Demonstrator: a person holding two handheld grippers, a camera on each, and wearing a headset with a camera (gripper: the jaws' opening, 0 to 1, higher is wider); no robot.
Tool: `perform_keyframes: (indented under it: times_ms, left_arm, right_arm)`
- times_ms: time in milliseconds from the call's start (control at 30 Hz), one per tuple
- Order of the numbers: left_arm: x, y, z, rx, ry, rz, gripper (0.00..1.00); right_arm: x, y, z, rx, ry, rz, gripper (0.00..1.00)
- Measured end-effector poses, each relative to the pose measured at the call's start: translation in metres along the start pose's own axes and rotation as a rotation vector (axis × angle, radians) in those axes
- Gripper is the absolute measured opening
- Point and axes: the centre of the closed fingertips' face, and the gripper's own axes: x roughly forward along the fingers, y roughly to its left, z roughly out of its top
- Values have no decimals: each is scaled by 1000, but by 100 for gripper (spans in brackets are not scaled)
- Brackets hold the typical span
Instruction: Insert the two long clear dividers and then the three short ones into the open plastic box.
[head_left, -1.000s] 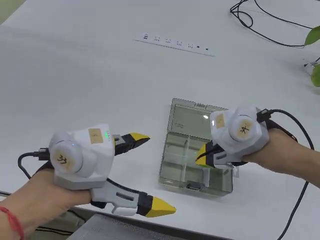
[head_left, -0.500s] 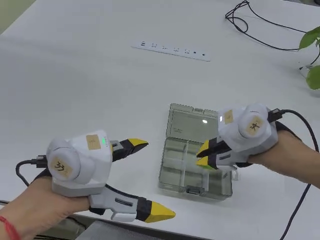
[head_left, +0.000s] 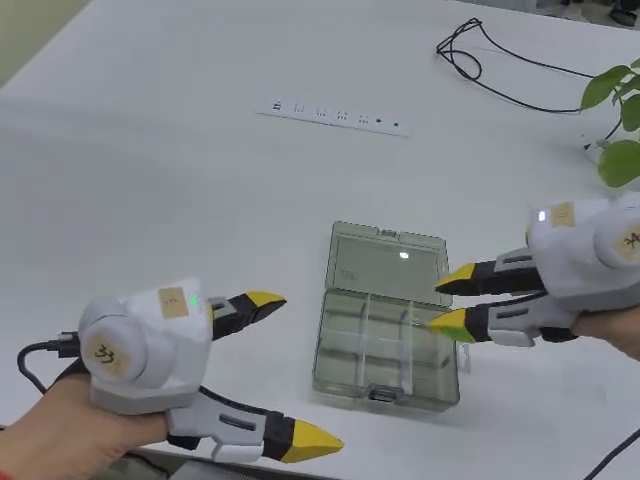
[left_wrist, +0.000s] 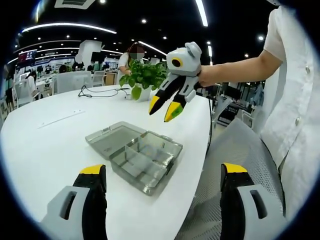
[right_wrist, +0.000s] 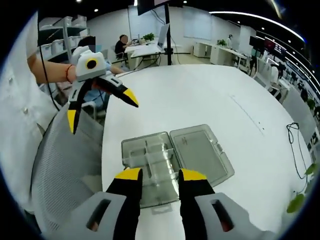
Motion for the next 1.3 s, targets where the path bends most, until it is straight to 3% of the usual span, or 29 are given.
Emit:
perform_keyframes:
  times_ms: [167, 600, 1100, 1233, 1300]
  left_arm:
    - [-1, 1, 1, 0, -1, 1, 98]
    - [-4, 0, 1, -3, 6, 0, 100]
    - [-4, 2, 1, -6, 14, 0, 100]
    - [-4, 3, 1, -8, 16, 0, 100]
    - [-4, 3, 0, -9, 20, 2, 100]
  right_arm:
    - [-16, 0, -3, 34, -26, -18, 40]
    - [-46, 1, -34, 71, 7, -46, 59]
    - [-68, -14, -118, 68, 206, -62, 60]
    - [-71, -18, -147, 15, 314, -42, 60]
    - [-71, -21, -157, -7, 341, -40, 60]
